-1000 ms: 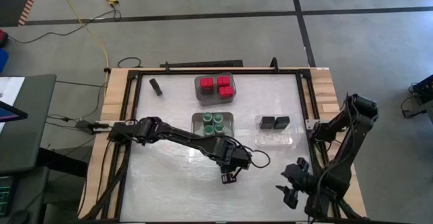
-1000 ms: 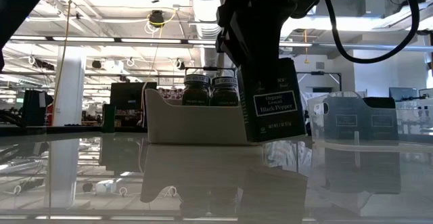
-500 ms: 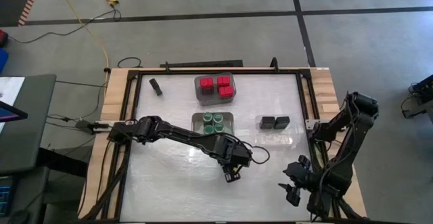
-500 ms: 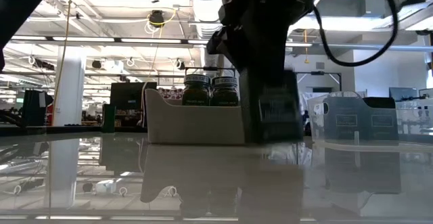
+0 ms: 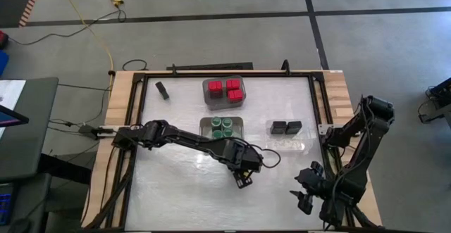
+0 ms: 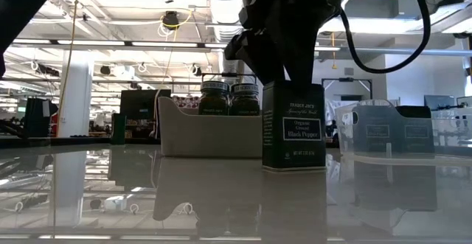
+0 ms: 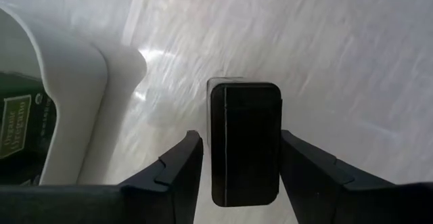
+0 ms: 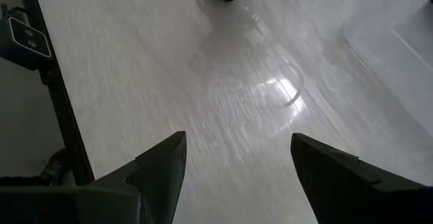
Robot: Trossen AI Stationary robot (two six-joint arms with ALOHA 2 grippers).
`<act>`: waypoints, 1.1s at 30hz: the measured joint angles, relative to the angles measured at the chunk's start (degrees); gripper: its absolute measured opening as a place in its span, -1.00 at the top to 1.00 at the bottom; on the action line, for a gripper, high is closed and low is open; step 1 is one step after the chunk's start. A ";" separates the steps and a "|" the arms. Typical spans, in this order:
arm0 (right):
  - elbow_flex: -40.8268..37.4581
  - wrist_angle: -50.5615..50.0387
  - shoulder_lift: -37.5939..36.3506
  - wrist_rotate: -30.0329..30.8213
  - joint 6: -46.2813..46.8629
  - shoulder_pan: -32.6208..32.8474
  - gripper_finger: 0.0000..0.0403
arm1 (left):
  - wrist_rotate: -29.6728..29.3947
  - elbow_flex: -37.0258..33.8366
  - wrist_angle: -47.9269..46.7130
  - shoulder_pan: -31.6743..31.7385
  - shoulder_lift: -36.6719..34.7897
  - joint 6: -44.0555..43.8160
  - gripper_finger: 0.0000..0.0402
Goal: Sort spices by type
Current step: Put the black spice can into the transparent bin
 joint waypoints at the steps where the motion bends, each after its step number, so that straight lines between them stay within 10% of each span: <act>1: 0.00 0.00 0.00 0.00 0.00 0.00 -0.45 | 0.00 0.00 0.00 0.00 0.01 0.07 0.10; 18: 0.00 -1.11 0.02 -1.33 0.00 0.23 -0.45 | 0.48 5.96 -4.54 0.00 0.25 0.60 -0.17; 33: 0.00 -0.37 0.20 -1.31 -0.20 -4.90 -0.45 | -4.04 6.01 -10.69 0.75 -9.30 20.29 -0.17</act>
